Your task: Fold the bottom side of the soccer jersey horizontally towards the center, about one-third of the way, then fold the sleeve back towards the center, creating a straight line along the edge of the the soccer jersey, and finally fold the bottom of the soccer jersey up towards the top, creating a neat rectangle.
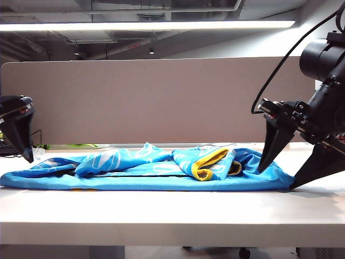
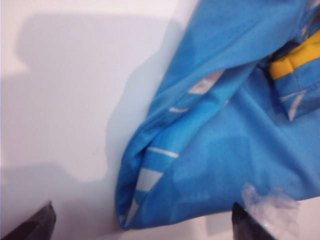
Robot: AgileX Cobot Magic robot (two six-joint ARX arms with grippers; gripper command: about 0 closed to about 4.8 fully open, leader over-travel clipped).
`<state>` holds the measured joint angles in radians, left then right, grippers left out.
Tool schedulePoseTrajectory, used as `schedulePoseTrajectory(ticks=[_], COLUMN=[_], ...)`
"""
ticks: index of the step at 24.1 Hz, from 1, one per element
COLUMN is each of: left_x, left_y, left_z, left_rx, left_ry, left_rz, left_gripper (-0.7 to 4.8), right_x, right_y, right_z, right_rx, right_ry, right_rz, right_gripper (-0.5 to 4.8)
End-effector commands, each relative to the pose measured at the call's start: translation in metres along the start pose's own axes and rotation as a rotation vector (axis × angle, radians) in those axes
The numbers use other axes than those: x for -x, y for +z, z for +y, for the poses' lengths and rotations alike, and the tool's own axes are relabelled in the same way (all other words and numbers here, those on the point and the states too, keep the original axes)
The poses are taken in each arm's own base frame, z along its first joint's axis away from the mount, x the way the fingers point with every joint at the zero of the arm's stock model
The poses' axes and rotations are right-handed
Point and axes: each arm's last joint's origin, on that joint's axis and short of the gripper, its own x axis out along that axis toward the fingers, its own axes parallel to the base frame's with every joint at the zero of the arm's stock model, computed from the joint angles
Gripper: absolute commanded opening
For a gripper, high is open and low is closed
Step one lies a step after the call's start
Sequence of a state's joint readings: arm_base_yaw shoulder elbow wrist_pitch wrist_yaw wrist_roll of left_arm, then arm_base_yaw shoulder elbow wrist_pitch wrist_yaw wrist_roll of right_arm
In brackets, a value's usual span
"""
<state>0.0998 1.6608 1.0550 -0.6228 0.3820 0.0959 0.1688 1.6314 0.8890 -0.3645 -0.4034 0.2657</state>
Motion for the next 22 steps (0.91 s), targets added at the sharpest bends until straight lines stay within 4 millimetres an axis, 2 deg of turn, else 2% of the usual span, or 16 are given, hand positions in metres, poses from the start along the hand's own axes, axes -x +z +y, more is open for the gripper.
schedulePoseTrajectory(ticks=[1, 4, 5, 7, 13, 16, 18, 19, 20, 22], left_x=[-0.003, -0.006, -0.008, -0.011, -0.02, -0.033, -0.038, -0.039, -0.039, -0.039], left_y=[-0.002, -0.003, -0.003, -0.003, -0.005, -0.007, -0.008, -0.007, -0.007, -0.006], left_z=[0.001, 0.001, 0.001, 0.0, 0.003, 0.004, 0.0, -0.003, -0.004, -0.005], left_rx=[0.006, 0.023, 0.028, 0.025, 0.044, 0.067, 0.056, 0.042, 0.039, 0.036], left_ry=[-0.014, -0.054, -0.065, -0.076, -0.096, -0.146, -0.155, -0.159, -0.178, -0.206], left_rz=[-0.02, -0.041, -0.053, -0.053, -0.02, 0.015, 0.032, 0.03, 0.024, 0.013], left_gripper=[4.57, 4.55, 4.23, 3.96, 3.96, 3.95, 3.77, 2.76, 1.93, 1.06], right_x=[-0.009, -0.011, -0.012, -0.012, -0.013, -0.013, -0.013, -0.013, -0.013, -0.014], right_y=[-0.01, -0.012, -0.011, -0.009, -0.009, -0.009, -0.008, -0.008, -0.007, -0.007], right_z=[-0.007, -0.007, -0.006, -0.006, -0.004, -0.004, -0.003, -0.003, -0.001, 0.0], right_rx=[-0.041, -0.057, -0.063, -0.071, -0.074, -0.078, -0.077, -0.074, -0.067, -0.059], right_ry=[-0.023, 0.0, 0.017, 0.027, 0.03, 0.032, 0.035, 0.037, 0.04, 0.045], right_rz=[0.026, 0.014, 0.009, -0.006, -0.008, -0.011, -0.019, -0.024, -0.028, -0.034], right_gripper=[3.18, 3.14, 3.14, 3.14, 3.14, 3.13, 2.73, 1.89, 1.31, 0.63])
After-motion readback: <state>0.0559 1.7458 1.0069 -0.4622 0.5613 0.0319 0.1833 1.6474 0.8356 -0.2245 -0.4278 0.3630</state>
